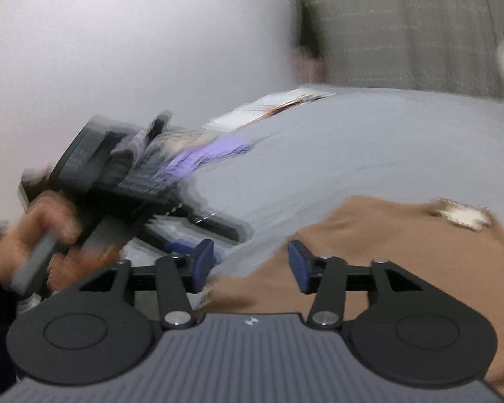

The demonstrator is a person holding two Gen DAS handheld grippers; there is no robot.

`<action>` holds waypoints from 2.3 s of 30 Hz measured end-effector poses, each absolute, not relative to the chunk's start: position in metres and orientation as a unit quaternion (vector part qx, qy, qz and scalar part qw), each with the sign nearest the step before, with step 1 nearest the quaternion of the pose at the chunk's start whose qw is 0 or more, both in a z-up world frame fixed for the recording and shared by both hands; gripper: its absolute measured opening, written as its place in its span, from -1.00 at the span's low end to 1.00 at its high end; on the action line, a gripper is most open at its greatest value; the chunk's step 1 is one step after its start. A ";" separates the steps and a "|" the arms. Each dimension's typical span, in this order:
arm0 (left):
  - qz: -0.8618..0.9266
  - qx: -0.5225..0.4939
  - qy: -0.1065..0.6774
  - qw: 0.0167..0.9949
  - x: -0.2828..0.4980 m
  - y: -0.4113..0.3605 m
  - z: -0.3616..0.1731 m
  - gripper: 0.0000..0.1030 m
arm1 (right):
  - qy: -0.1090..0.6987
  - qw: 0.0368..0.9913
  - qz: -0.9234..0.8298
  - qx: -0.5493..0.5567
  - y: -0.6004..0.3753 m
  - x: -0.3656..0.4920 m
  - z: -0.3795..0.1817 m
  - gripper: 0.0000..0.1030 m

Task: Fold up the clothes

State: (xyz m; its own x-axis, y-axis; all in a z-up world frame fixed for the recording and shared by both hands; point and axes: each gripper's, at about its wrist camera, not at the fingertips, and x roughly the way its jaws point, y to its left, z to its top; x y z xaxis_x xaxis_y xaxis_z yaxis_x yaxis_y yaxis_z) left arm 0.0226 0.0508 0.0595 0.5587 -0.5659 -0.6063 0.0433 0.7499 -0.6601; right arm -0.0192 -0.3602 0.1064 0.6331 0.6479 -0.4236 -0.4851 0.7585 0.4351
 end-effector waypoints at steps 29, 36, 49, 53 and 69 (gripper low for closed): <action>-0.192 -0.212 0.443 0.850 0.016 0.021 0.050 0.52 | 0.280 0.805 0.071 0.518 -0.482 0.007 0.004 0.25; -0.192 -0.175 0.441 0.859 0.013 0.012 0.050 0.52 | 0.139 0.713 0.029 0.687 -0.517 -0.021 -0.033 0.25; -0.279 -0.108 0.392 0.870 0.003 -0.006 0.056 0.44 | 0.175 0.737 0.025 0.652 -0.524 -0.024 -0.024 0.26; -0.297 -0.038 0.393 0.869 0.005 -0.021 0.048 -0.14 | 0.180 0.742 0.025 0.646 -0.524 -0.020 -0.021 0.28; -0.315 -0.007 0.380 0.870 0.015 -0.015 0.038 -0.49 | 0.184 0.747 0.027 0.638 -0.536 -0.033 -0.037 0.30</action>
